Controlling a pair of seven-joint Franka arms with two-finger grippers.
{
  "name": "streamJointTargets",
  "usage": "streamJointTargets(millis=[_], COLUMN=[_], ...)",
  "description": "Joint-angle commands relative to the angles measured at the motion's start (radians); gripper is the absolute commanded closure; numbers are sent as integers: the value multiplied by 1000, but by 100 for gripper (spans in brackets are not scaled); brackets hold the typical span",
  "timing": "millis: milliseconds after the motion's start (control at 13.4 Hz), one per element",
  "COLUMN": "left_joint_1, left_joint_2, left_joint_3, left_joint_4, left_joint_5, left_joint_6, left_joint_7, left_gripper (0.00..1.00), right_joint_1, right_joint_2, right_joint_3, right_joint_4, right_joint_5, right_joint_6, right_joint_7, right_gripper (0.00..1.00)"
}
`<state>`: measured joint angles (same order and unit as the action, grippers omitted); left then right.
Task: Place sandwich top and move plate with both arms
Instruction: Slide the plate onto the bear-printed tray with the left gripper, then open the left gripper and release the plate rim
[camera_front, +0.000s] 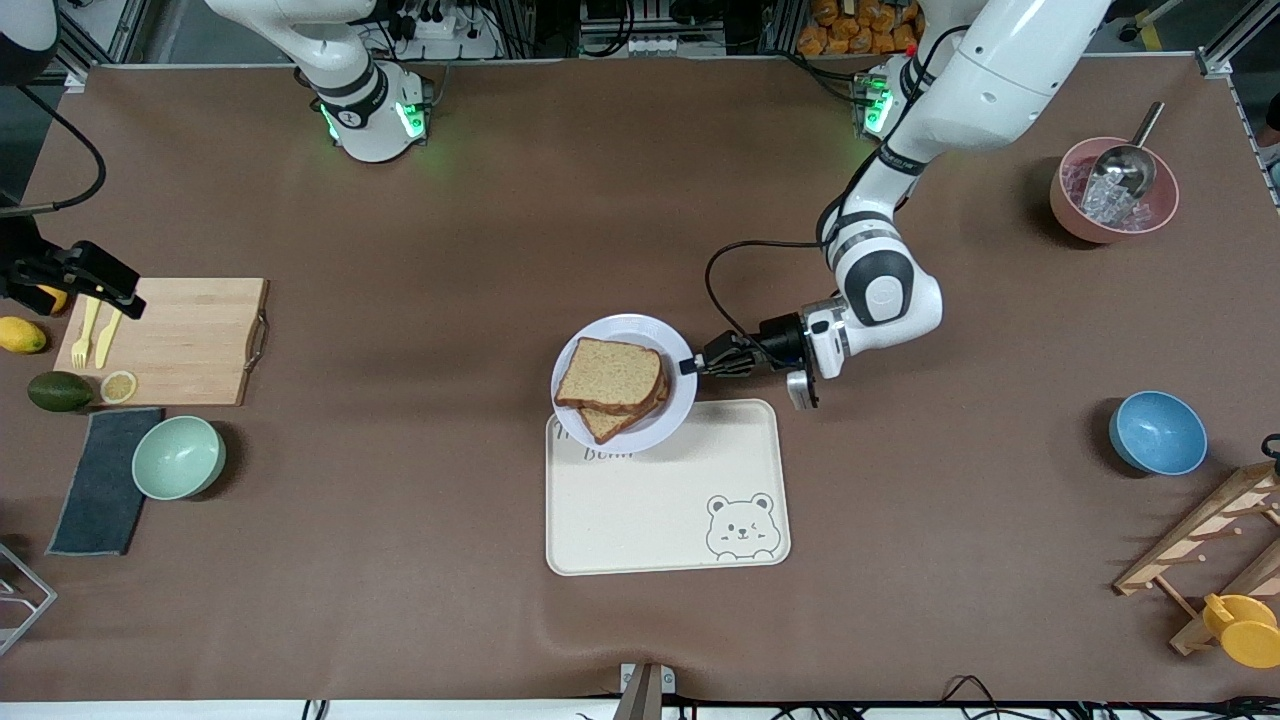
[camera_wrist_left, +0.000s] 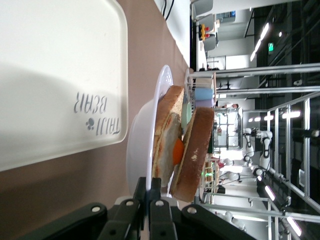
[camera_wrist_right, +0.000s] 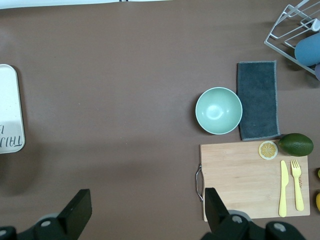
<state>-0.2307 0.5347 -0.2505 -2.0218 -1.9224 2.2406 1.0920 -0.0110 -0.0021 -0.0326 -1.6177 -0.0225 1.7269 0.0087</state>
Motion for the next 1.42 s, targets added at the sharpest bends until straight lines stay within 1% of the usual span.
streamJointTargets(millis=[0,224,373,597,746,970,1119,1194,1343], left_joint_1=[45,117,161,234,246,272,264,264,251], left_joint_2=[-24,-13,-1,85,144,241,296,307,326], left_joint_3=[-7,-10,-7,-9,-6,-3,-1,-3,-1], left_joint_4=[-8,6,34,127,187,265,285,302,307], left_joint_5=[-7,69,91,163,190,197,201,198,200], left_joint_6=[-16,-32,-90,-156,-159,-161,-159,-159,-159], left_joint_7=[-24,-40,-76,-84,-83,-80,-64,-69,-76], left_gripper=[100,100,100,100,100,100,100,100,100], right_joint_1=[-10,-20,-20,-33,-30,-30,-29,-29,-32], right_joint_2=[8,8,8,8,5,5,7,7,7], right_joint_3=[8,8,8,10,11,11,11,11,11], right_joint_4=[22,21,21,21,22,24,24,22,22], right_joint_5=[-1,-1,-1,-1,-4,-1,-1,-1,-1], right_joint_6=[-18,-18,-30,-41,-56,-47,-47,-49,-49], right_joint_7=[7,10,14,14,11,13,13,13,13], right_gripper=[0,0,0,0,0,0,0,0,0])
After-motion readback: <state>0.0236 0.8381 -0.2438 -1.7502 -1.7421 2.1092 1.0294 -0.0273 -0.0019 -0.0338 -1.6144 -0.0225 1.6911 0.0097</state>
